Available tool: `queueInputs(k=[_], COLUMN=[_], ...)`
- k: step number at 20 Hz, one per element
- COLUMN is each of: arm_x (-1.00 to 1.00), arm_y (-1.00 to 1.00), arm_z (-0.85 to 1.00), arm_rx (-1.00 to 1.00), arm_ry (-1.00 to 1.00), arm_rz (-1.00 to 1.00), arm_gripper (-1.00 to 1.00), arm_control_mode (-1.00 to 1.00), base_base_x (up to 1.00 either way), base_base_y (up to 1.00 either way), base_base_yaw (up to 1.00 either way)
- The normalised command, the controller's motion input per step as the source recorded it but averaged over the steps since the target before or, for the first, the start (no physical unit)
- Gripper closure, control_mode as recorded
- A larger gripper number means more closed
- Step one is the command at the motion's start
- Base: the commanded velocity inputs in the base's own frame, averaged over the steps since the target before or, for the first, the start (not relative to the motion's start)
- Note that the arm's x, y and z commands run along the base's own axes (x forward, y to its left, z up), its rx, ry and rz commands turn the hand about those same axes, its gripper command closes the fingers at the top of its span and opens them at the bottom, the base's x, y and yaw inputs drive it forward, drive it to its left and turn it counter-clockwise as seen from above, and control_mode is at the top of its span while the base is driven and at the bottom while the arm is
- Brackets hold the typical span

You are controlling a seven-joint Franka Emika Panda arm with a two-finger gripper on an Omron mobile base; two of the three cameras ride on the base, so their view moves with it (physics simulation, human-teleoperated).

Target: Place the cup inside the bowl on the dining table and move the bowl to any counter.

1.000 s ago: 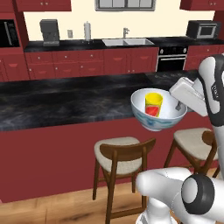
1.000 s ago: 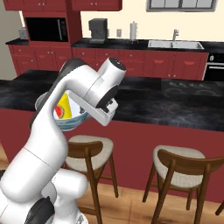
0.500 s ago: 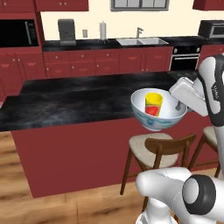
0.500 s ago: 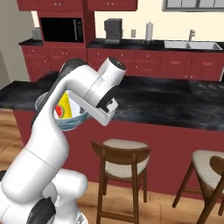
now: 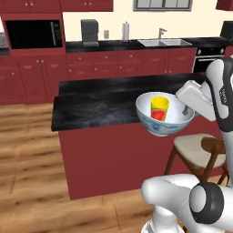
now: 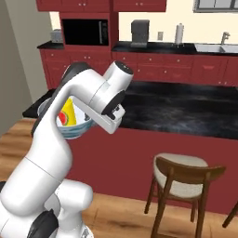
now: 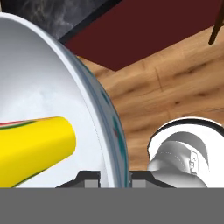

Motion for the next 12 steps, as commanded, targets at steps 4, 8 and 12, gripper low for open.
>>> queueInputs(k=[4,8,12], arm_x=[0.0,0.0,0.0], arm_y=[0.0,0.0,0.0], arm_z=[0.0,0.0,0.0], arm_rx=[0.0,0.0,0.0], arm_ry=[0.0,0.0,0.0], arm_rz=[0.0,0.0,0.0], arm_gripper=[1.0,1.0,1.0], arm_control_mode=[1.0,1.0,1.0], base_base_x=[0.0,0.0,0.02], base_base_y=[0.89,0.94,0.98], base_base_yaw=[0.0,0.0,0.0])
